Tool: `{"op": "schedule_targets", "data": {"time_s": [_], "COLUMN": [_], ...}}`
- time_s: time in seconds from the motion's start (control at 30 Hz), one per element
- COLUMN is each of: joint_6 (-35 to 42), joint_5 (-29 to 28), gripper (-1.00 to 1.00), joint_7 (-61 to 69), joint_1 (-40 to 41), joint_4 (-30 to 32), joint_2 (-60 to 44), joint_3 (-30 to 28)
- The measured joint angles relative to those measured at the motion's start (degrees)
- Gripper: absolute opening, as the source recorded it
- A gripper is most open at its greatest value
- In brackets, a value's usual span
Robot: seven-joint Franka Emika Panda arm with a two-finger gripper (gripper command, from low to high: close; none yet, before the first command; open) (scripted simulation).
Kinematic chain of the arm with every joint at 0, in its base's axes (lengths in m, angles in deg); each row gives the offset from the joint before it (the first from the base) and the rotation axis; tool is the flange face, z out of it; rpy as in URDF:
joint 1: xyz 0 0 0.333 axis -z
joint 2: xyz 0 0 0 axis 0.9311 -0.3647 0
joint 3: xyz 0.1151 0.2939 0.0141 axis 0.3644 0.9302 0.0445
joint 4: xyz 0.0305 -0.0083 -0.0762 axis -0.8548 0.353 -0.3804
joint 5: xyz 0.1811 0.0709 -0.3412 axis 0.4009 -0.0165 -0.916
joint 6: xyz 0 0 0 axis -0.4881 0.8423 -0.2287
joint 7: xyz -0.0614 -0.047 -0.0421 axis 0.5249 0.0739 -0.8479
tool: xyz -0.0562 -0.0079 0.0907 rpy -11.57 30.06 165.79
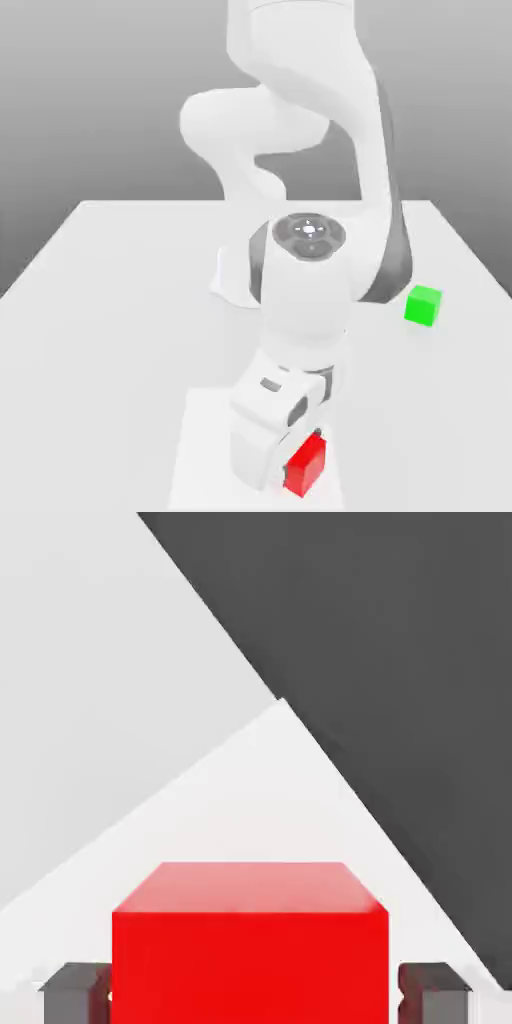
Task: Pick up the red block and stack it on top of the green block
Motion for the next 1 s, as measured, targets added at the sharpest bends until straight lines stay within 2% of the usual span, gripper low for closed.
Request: {"op": "schedule_targets", "data": {"time_s": [0.1,0.27,0.4,0.63,1.0], "joint_6": [-0.3,7.0,8.8,10.1,11.4], "joint_5": [0.1,-3.4,0.2,7.0,9.7], "gripper": [-1.00,-1.00,-1.00,-1.00,-1.00], "joint_7": [0.1,-2.5,-2.7,-3.7,-10.9], "joint_1": [0.2,-1.3,-5.3,-19.6,-34.1], "joint_4": [-0.1,1.4,4.5,10.5,20.4], "joint_2": [-0.4,8.4,13.1,20.6,32.5], "joint_3": [0.2,-1.9,3.2,10.5,23.1]}}
